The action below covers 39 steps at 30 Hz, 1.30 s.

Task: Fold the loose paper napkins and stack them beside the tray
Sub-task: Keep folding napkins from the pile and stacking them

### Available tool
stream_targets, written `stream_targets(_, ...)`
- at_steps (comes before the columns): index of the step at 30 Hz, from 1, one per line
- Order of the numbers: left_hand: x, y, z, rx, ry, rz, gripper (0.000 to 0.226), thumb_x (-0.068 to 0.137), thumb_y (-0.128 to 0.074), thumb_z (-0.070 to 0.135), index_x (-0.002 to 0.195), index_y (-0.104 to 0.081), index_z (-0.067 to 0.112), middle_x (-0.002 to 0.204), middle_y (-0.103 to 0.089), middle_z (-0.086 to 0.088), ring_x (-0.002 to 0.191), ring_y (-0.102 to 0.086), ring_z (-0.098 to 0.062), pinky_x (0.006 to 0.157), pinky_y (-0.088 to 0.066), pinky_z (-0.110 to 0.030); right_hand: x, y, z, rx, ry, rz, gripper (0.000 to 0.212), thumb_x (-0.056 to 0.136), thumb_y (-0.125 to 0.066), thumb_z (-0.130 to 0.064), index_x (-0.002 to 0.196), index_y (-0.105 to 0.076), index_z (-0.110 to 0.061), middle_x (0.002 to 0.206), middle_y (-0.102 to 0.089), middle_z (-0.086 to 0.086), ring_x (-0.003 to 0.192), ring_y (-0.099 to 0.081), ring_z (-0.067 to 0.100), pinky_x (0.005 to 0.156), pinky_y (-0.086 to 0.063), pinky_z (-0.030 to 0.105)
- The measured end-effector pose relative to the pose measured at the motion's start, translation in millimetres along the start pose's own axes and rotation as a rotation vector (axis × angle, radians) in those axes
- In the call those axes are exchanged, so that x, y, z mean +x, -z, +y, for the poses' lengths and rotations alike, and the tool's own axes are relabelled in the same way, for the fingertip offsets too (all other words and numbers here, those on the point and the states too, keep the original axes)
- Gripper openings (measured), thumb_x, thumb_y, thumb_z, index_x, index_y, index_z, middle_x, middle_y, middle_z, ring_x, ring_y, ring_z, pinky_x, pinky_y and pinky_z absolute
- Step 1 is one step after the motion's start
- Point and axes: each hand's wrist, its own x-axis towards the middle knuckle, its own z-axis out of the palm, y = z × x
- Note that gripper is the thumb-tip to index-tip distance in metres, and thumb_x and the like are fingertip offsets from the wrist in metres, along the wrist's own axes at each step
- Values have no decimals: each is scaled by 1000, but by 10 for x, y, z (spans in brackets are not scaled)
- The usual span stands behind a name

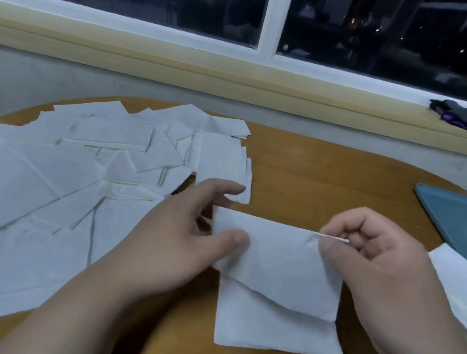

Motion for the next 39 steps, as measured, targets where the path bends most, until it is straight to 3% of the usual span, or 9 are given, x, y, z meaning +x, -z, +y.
stream_targets(4,-71,-140,121,-175,31,-107,10,78,-76,31,87,-75,36,88,-76,8,81,-72,-13,75,-57,-39,-84,166,231,137,-155,27,18,91,-64,-15,80,-71,-28,68,-71,0,61,-66,15,52,-48,31)
stream_targets(6,-81,-191,110,-188,88,-162,13,74,-73,33,86,-75,32,81,-75,1,70,-67,-16,65,-52,-38,-90,191,357,146,-175,34,19,92,-65,-15,83,-71,-30,71,-72,2,65,-67,25,59,-47,39)
stream_targets(9,-91,-234,46,-58,144,-217,17,75,-74,40,91,-73,36,74,-70,2,62,-60,-10,64,-47,-33,-81,185,548,-66,-141,36,11,92,-64,-24,87,-68,-33,66,-68,0,66,-63,28,55,-44,35)
stream_targets(13,-70,-259,-2,202,185,-209,16,84,-75,35,91,-68,47,79,-72,14,67,-66,-3,68,-52,-28,-67,116,687,-319,-112,-46,5,94,-60,-34,93,-61,-38,70,-61,-4,55,-54,10,51,-42,29)
stream_targets(16,-40,-273,-35,332,204,-236,18,84,-73,35,93,-67,49,84,-72,17,75,-67,-1,74,-55,-28,-66,62,758,-414,-80,-94,8,96,-58,-36,102,-58,-41,71,-58,-7,59,-55,10,51,-43,26)
stream_targets(22,-26,-338,-65,568,128,-237,27,86,-69,48,113,-63,49,88,-55,34,85,-53,14,69,-38,-8,-49,10,822,-726,34,-142,22,102,-46,-39,123,-55,-40,81,-42,-22,75,-50,1,60,-37,19)
stream_targets(29,-44,-299,-87,555,108,-218,33,83,-67,57,113,-62,47,91,-55,20,83,-55,5,72,-46,-20,-33,1,797,-768,18,-82,24,99,-50,-45,122,-55,-40,116,-38,-22,82,-54,0,67,-49,20)
stream_targets(34,-31,-174,-73,506,116,-157,27,82,-64,58,107,-61,46,91,-54,19,82,-55,4,74,-48,-23,42,-56,665,-690,19,-62,16,97,-53,-44,112,-60,-42,111,-44,-26,84,-52,-6,64,-45,18)
stream_targets(39,32,12,-116,451,189,-38,25,83,-63,53,105,-61,42,85,-60,16,78,-58,1,71,-49,-26,375,-411,361,-671,86,-166,13,95,-55,-45,103,-61,-38,104,-52,-22,89,-55,3,77,-50,28)
